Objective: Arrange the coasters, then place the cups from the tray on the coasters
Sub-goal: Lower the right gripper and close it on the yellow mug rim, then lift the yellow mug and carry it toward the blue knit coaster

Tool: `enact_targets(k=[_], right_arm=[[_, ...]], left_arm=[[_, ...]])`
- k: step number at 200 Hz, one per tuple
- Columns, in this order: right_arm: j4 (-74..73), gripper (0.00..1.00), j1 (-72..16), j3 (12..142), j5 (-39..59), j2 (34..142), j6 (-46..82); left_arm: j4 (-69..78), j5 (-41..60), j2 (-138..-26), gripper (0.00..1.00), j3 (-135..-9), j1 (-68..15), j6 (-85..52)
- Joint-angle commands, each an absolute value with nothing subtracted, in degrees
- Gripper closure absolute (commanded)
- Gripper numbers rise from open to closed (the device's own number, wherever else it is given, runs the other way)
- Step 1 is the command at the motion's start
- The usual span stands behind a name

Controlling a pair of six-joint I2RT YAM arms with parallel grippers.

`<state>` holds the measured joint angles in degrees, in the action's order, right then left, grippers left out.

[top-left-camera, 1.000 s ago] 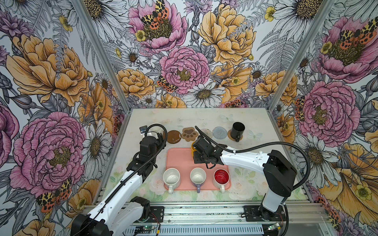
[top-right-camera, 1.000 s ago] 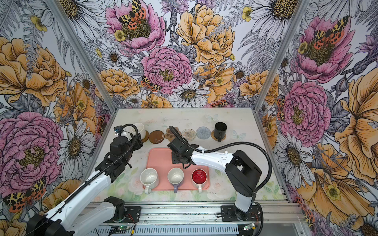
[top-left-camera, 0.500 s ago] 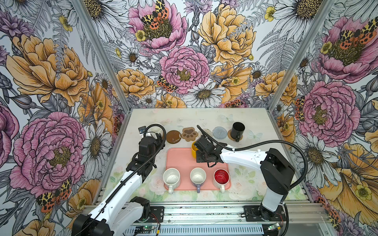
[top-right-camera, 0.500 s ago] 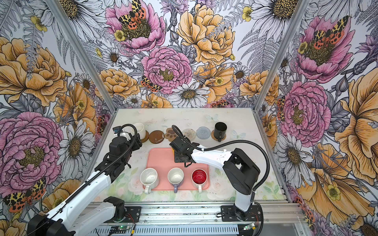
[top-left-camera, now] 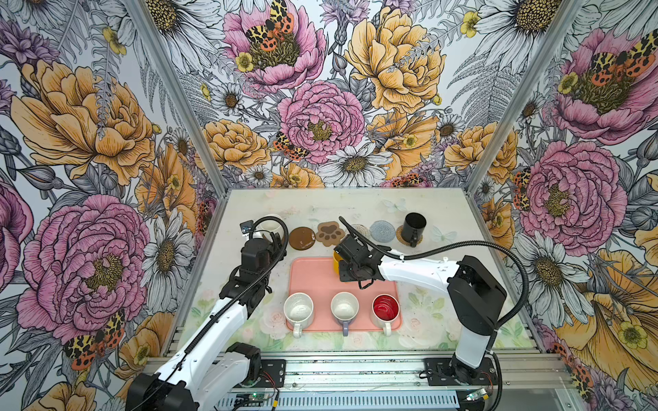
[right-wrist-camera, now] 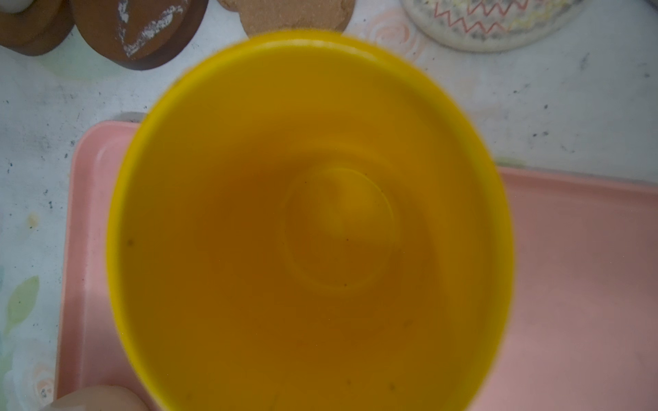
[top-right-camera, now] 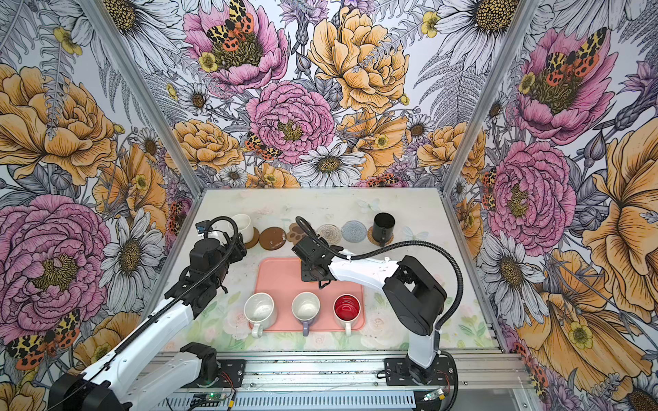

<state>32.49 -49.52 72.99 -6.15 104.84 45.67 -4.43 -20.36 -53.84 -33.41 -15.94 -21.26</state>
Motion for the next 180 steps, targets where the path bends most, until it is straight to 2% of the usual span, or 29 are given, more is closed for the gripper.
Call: enact_targets(k=[1, 78, 97, 107, 180], right_arm=[[32.86, 0.61, -48.96, 74.97, -7.74, 106.48, 45.61], [33.6, 0.8, -48.91, 75.8, -7.36, 107.37, 45.09], [33.9, 0.9, -48.96, 75.93, -7.68, 107.23, 44.68], [34.21, 1.0, -48.93, 76.11, -8.13, 107.07, 44.27], [38.86, 1.0, -50.3, 78.44, -15.55, 104.65, 41.62]], left_arm=[[-3.27, -19.03, -53.53, 0.25, -32.84, -15.34, -22.15], [-3.29, -18.63, -53.44, 0.25, -32.71, -15.1, -22.24], [-3.29, -18.63, -53.44, 0.25, -32.7, -15.05, -22.35], [-3.31, -18.63, -53.44, 0.25, -32.7, -15.09, -22.33], [-3.21, -18.3, -53.17, 0.25, -32.7, -14.95, -22.63]])
